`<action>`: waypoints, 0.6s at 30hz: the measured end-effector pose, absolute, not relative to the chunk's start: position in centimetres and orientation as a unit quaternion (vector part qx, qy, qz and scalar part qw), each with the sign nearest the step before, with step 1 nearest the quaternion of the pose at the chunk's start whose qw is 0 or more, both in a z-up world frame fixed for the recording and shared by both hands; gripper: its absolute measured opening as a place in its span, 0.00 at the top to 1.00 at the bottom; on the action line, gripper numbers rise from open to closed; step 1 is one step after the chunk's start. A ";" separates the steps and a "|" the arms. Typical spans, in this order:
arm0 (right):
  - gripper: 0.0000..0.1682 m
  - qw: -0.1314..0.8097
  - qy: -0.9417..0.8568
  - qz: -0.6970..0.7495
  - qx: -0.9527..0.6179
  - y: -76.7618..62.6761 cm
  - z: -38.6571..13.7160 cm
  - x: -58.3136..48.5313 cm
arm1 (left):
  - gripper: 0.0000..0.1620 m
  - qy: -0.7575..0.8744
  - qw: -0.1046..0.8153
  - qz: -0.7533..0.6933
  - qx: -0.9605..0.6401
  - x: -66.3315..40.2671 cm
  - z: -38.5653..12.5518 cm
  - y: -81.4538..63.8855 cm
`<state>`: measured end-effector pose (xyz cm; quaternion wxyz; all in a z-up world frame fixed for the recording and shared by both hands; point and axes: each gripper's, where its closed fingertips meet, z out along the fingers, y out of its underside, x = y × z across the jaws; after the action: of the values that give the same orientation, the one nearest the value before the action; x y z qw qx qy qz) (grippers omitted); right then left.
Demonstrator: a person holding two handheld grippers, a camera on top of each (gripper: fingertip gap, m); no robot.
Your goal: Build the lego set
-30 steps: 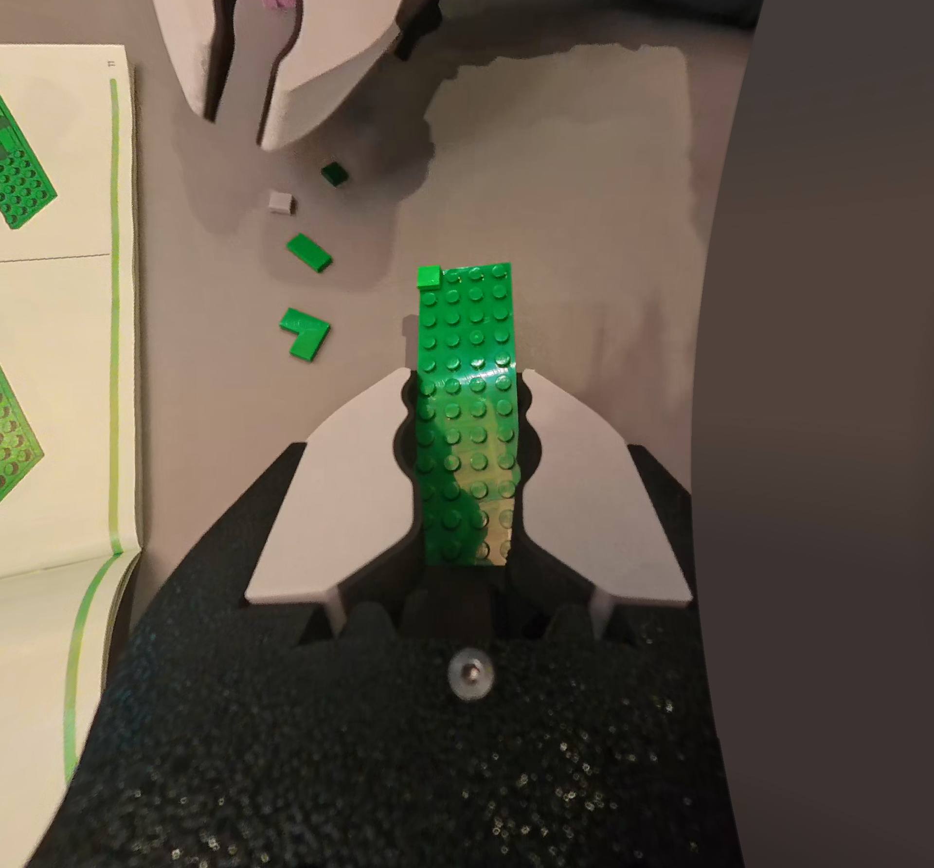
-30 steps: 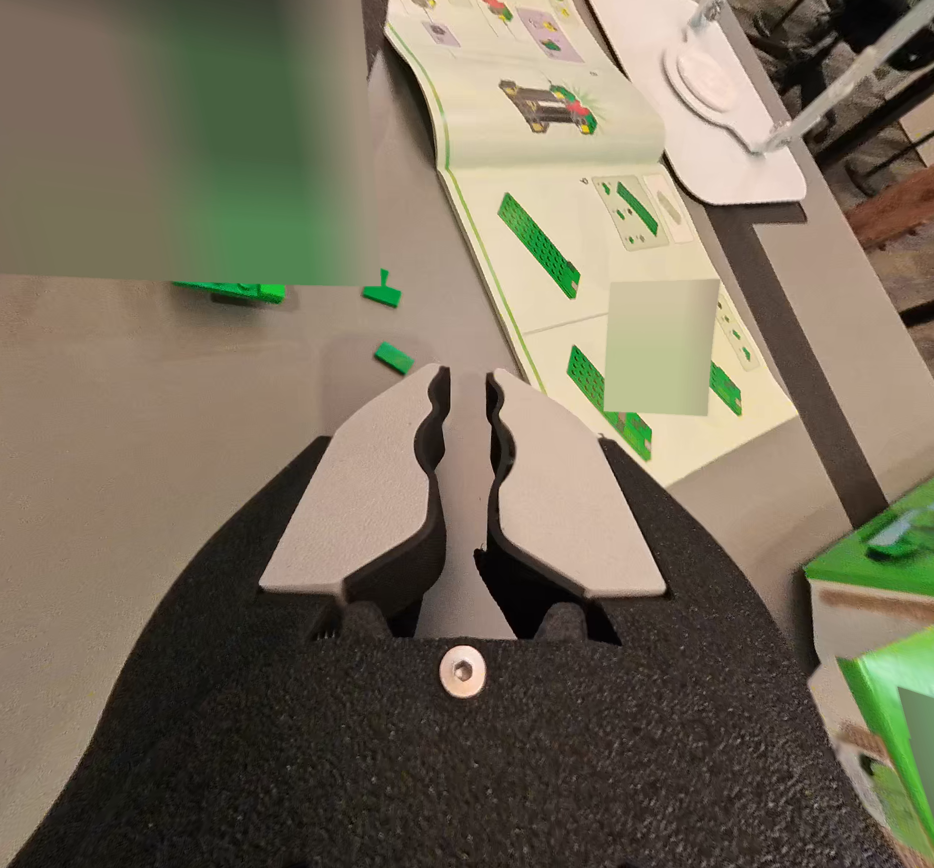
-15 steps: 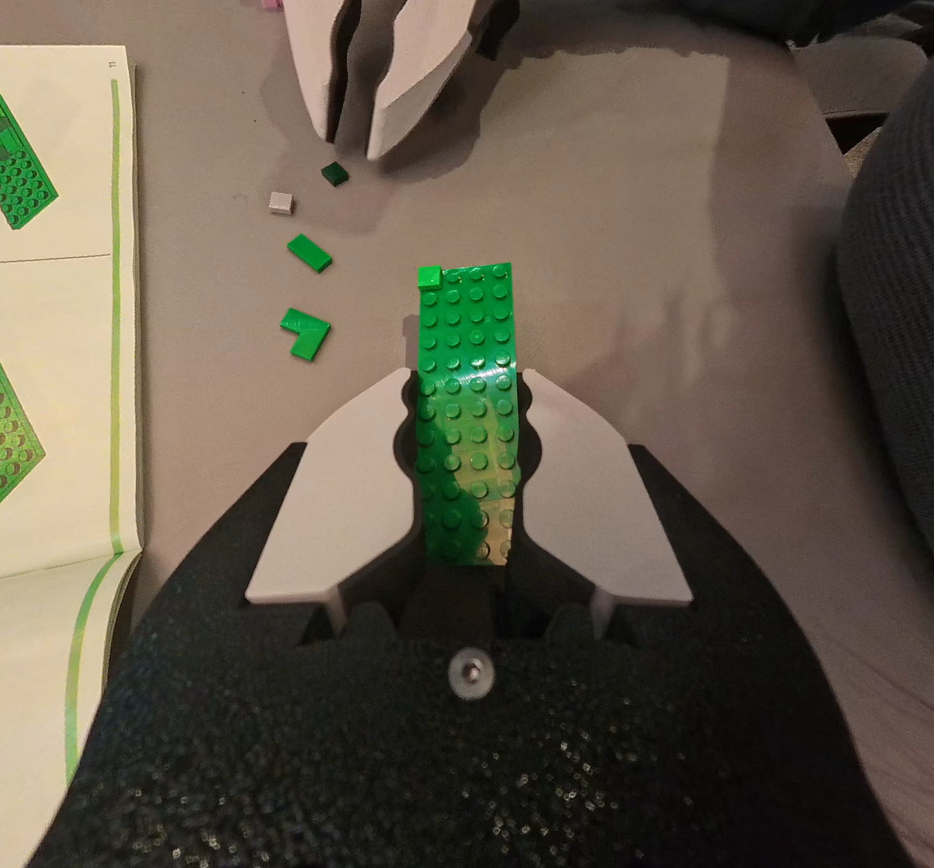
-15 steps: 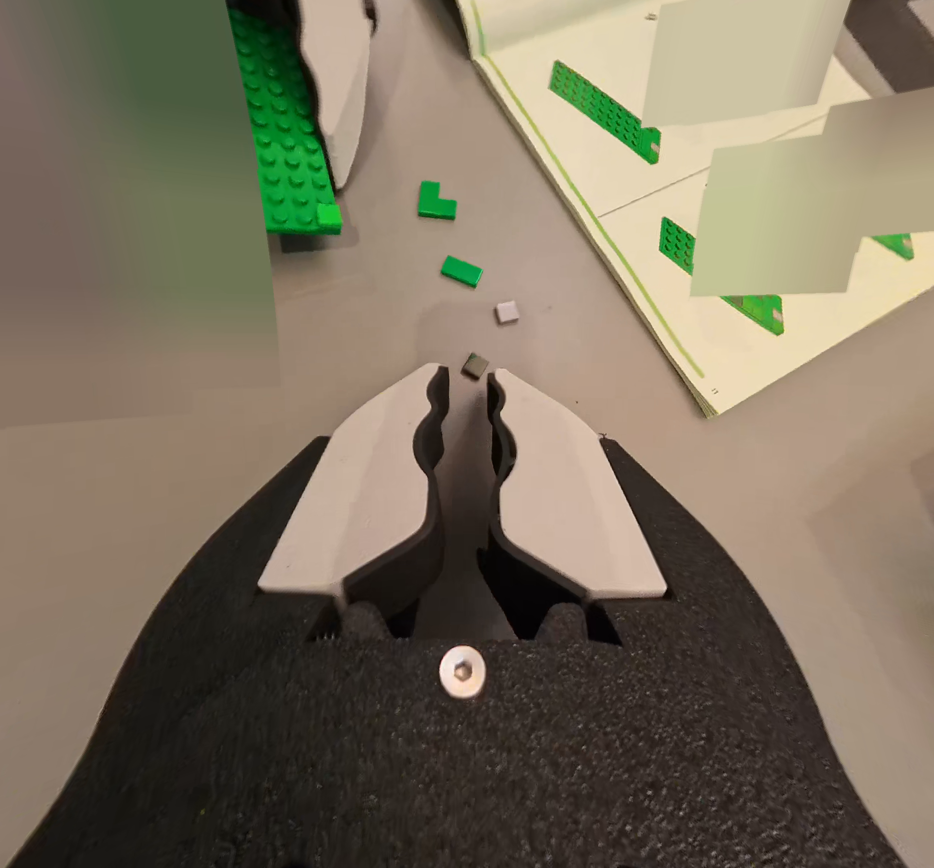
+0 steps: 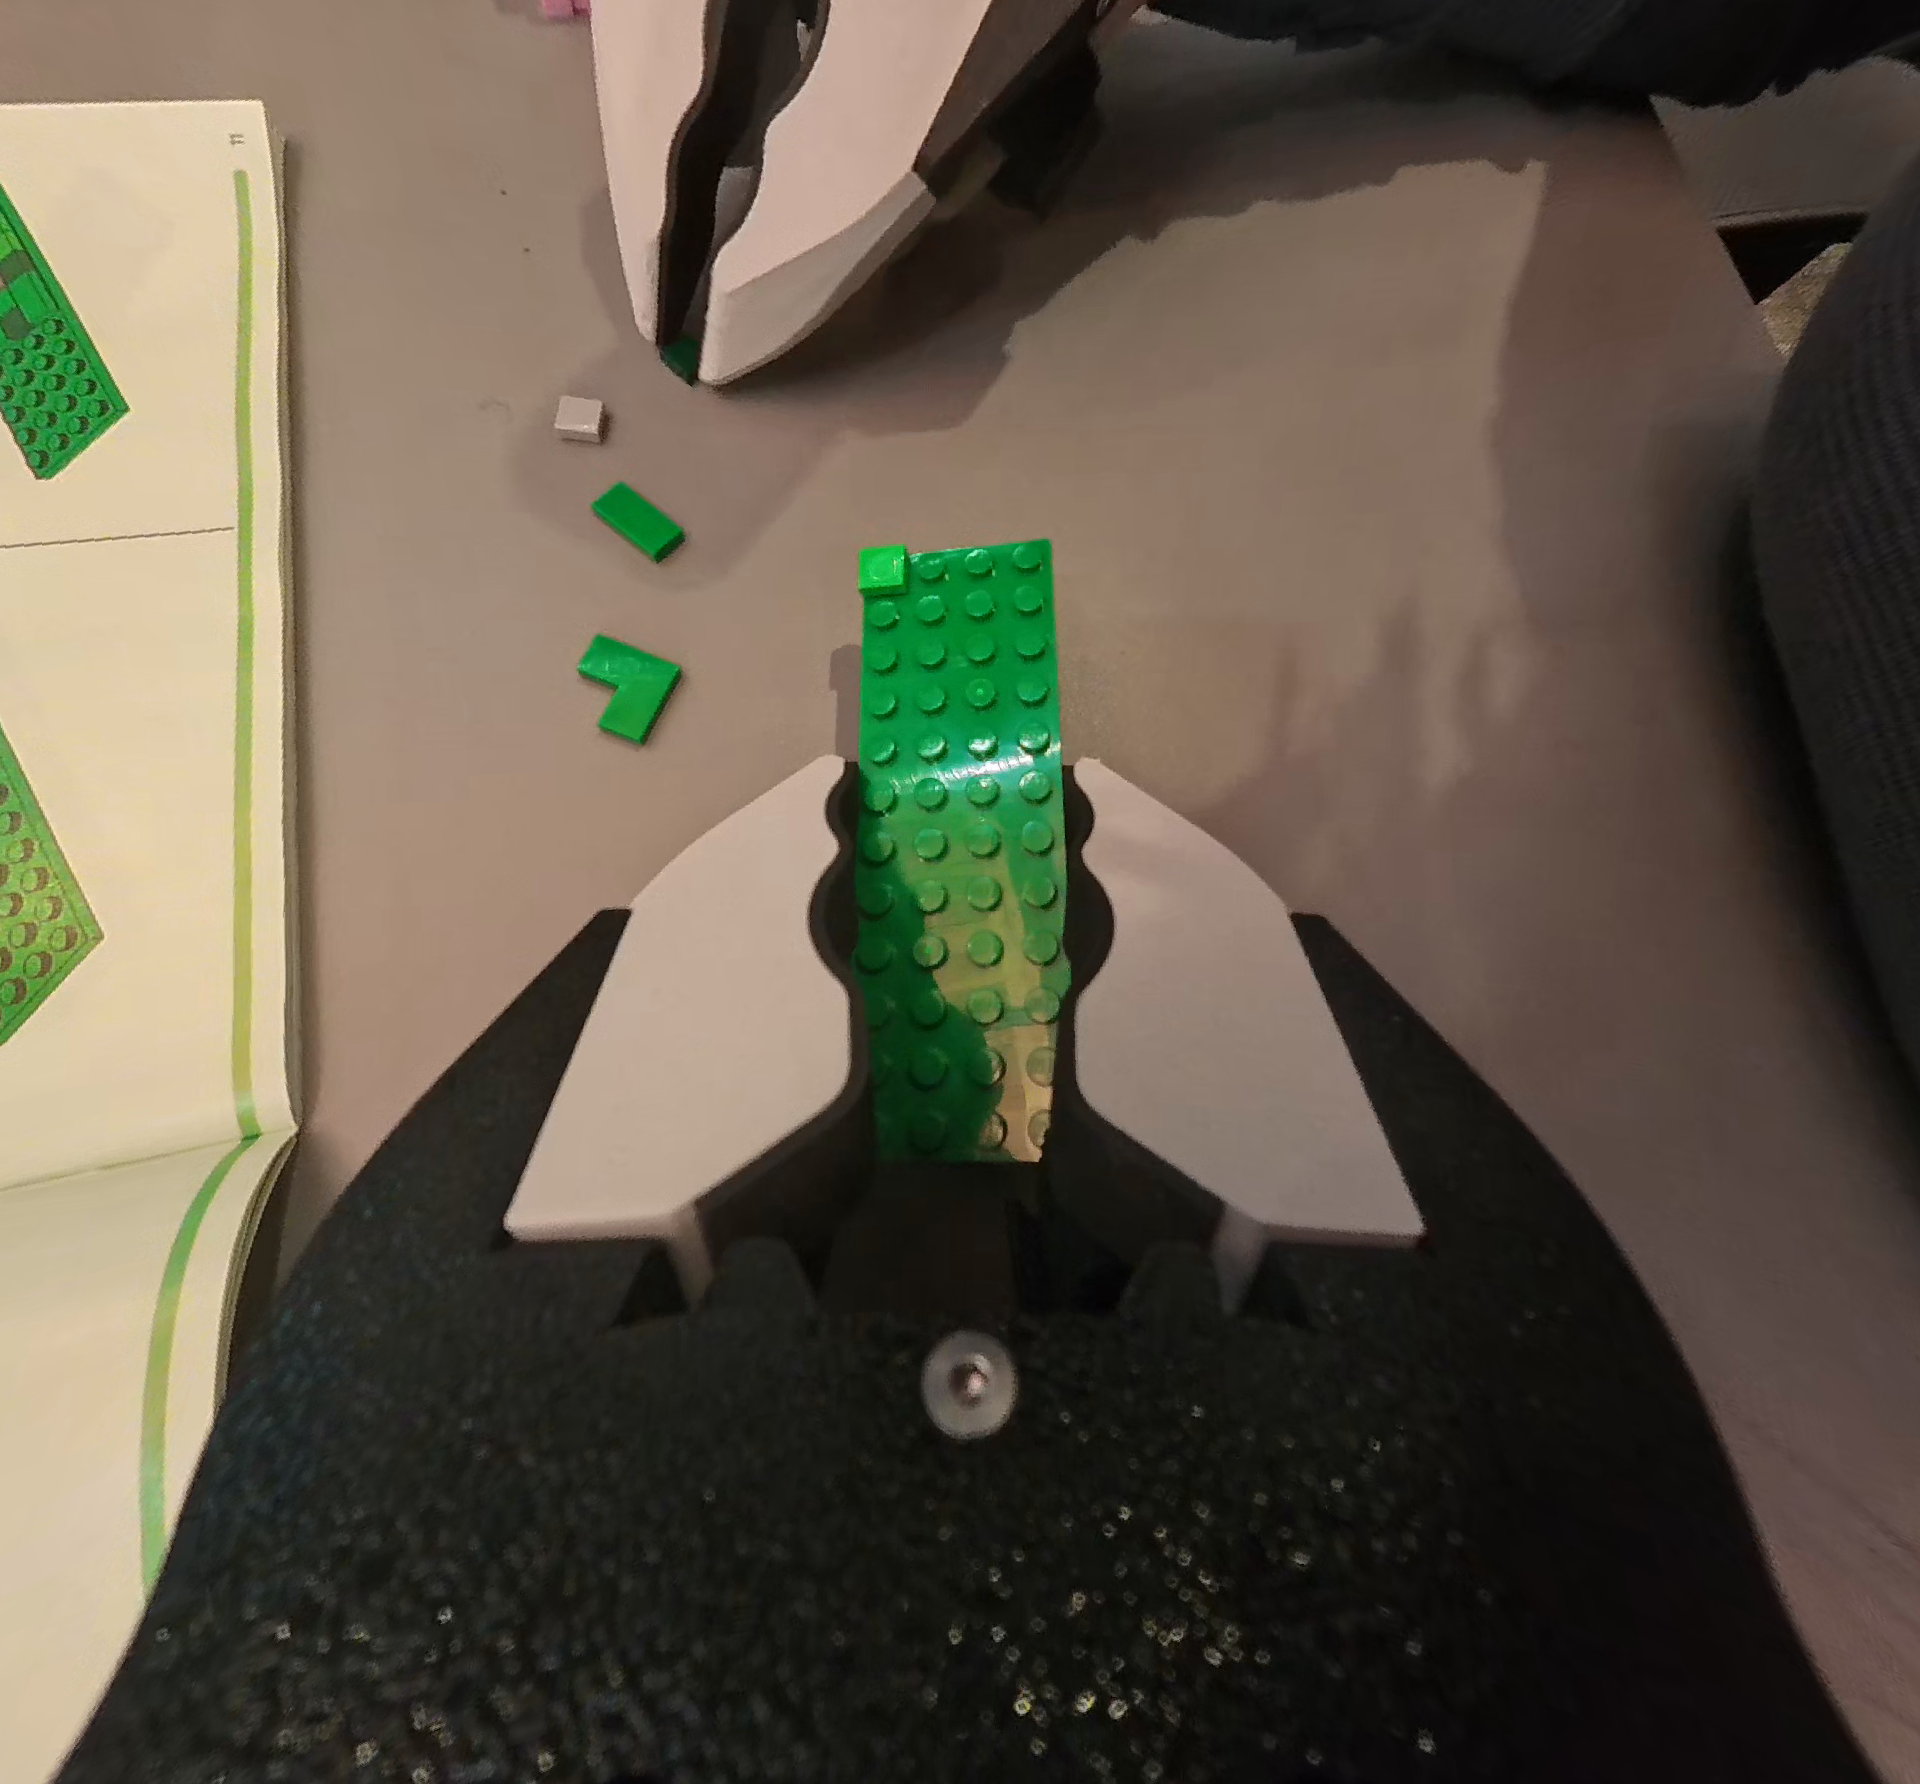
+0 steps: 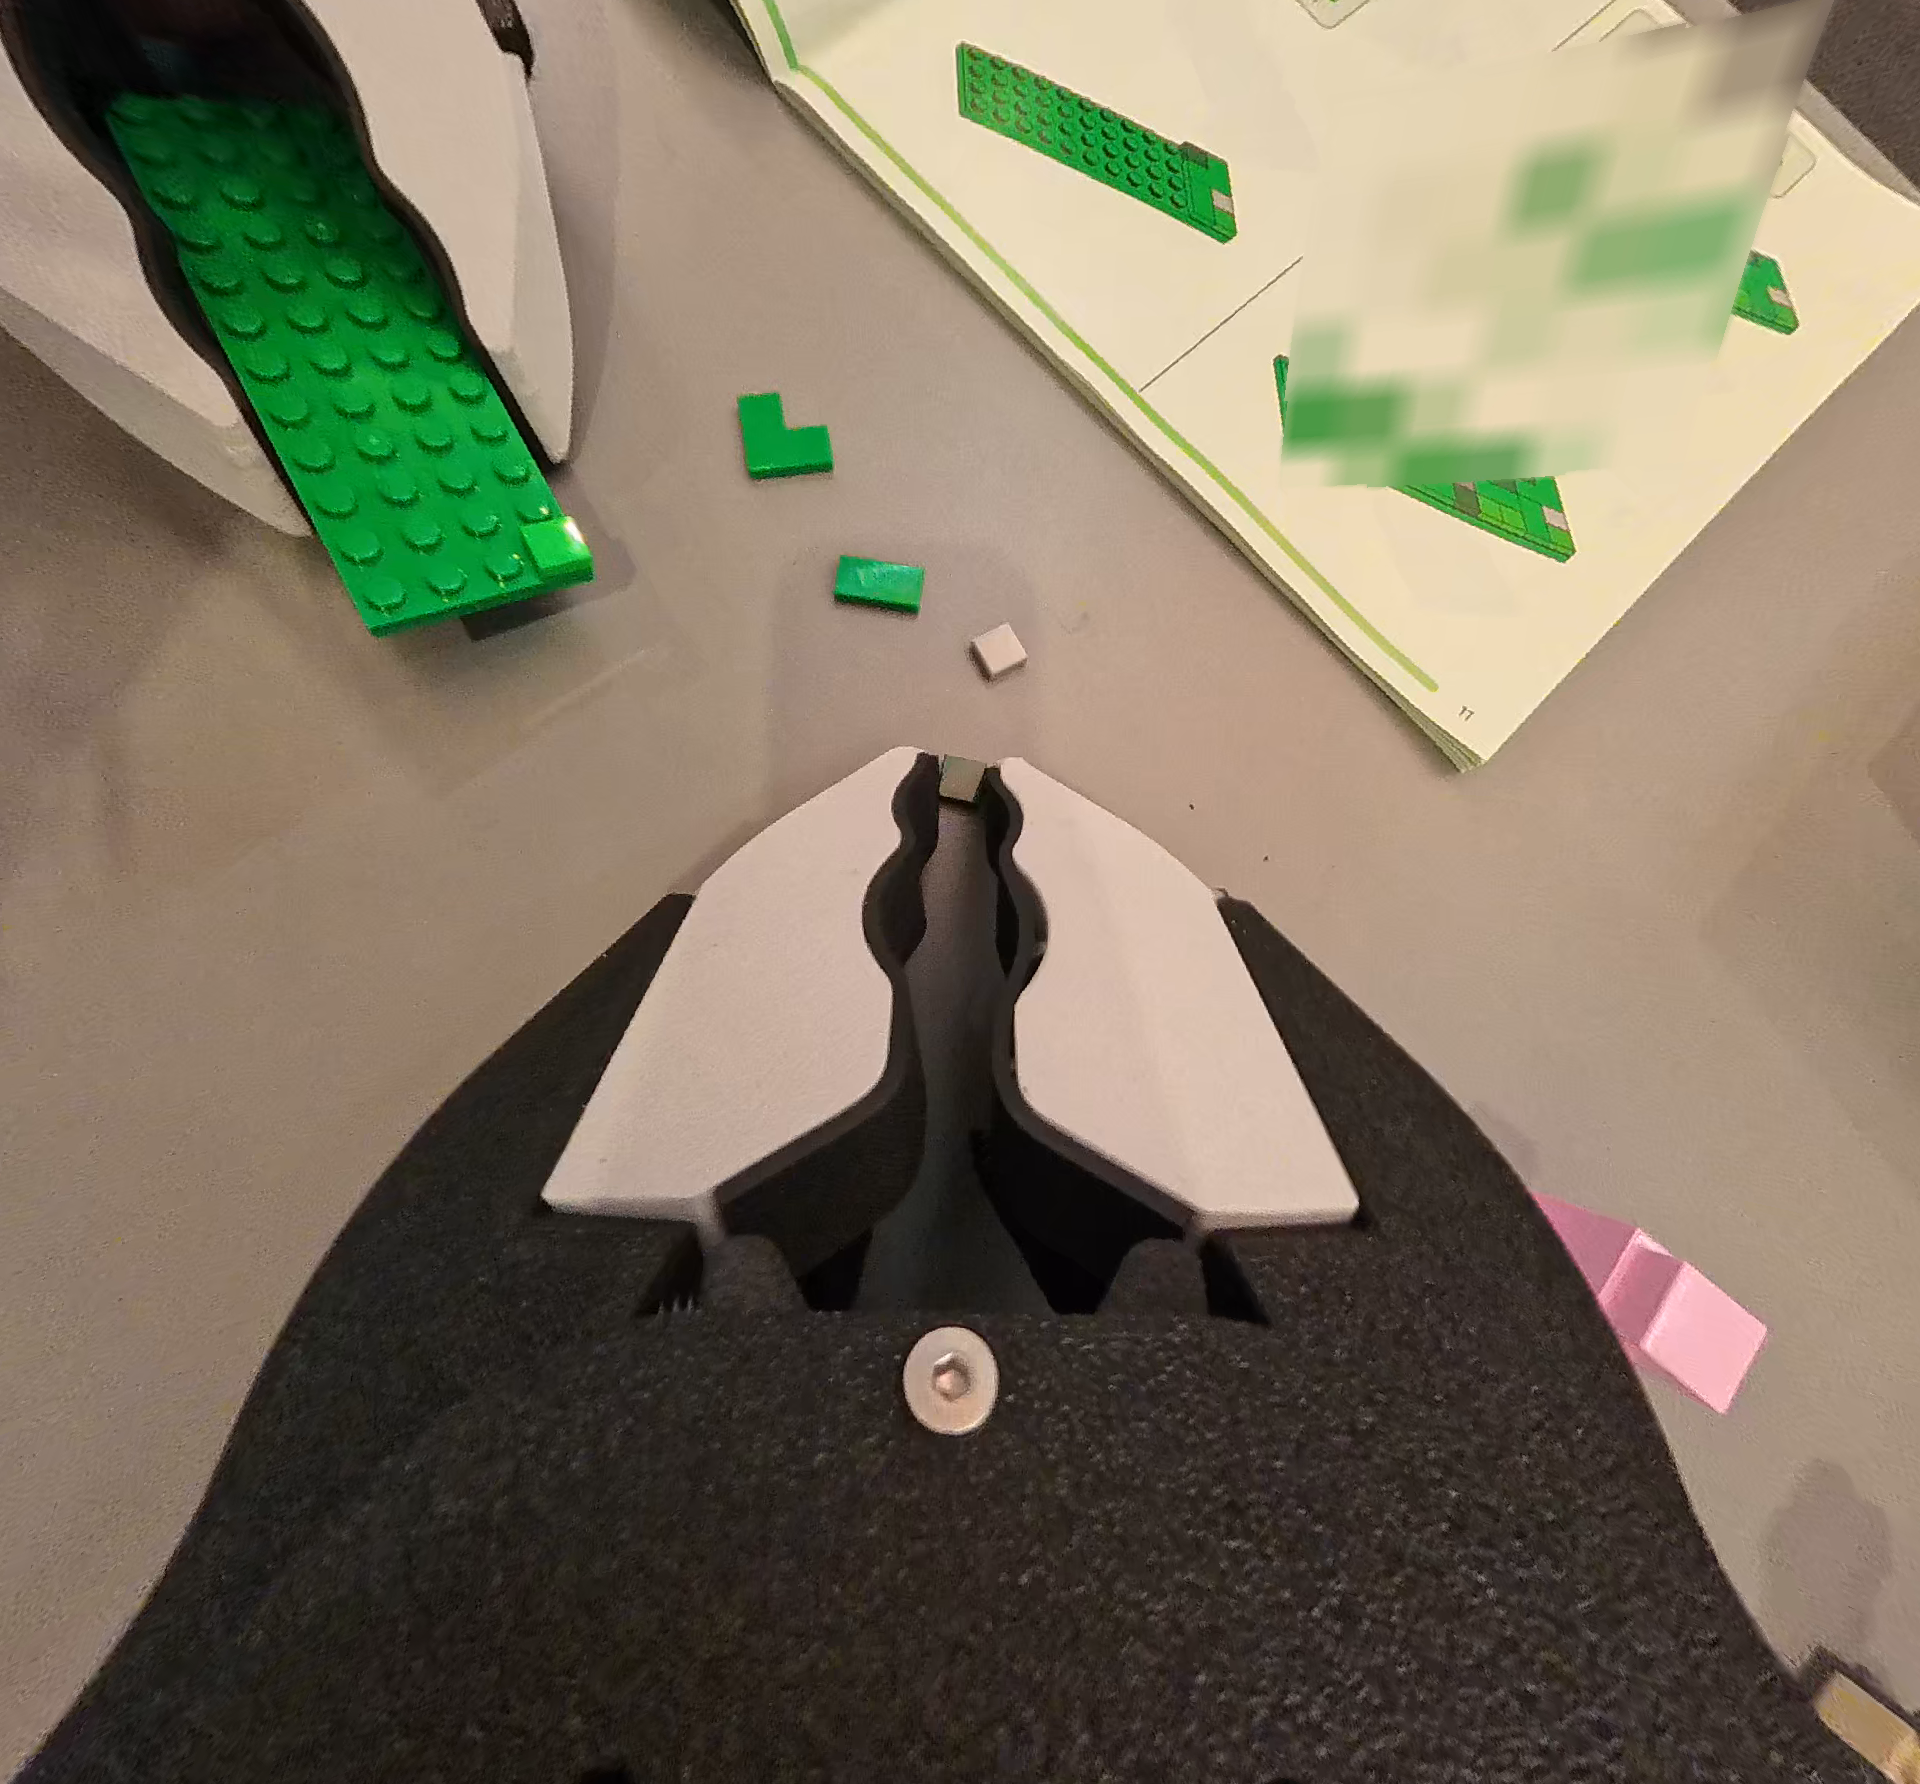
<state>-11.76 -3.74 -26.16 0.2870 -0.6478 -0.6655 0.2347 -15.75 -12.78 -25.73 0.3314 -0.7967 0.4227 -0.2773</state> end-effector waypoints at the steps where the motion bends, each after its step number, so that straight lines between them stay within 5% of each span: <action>1: 0.96 0.289 -0.669 0.229 -0.646 -3.7 -26.2 -11.8 | 0.78 0.423 0.331 -0.277 -0.797 -15.8 -25.7 -12.8; 18: 0.96 0.270 -0.796 0.309 -0.445 -11.0 -23.2 -15.0 | 0.78 0.447 0.348 -0.237 -0.789 -15.7 -26.0 -12.8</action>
<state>-15.02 -11.00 -23.21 0.2696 -0.4454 -0.7957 0.3094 -15.69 -12.78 -25.97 0.3478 -0.7894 0.4471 -0.2367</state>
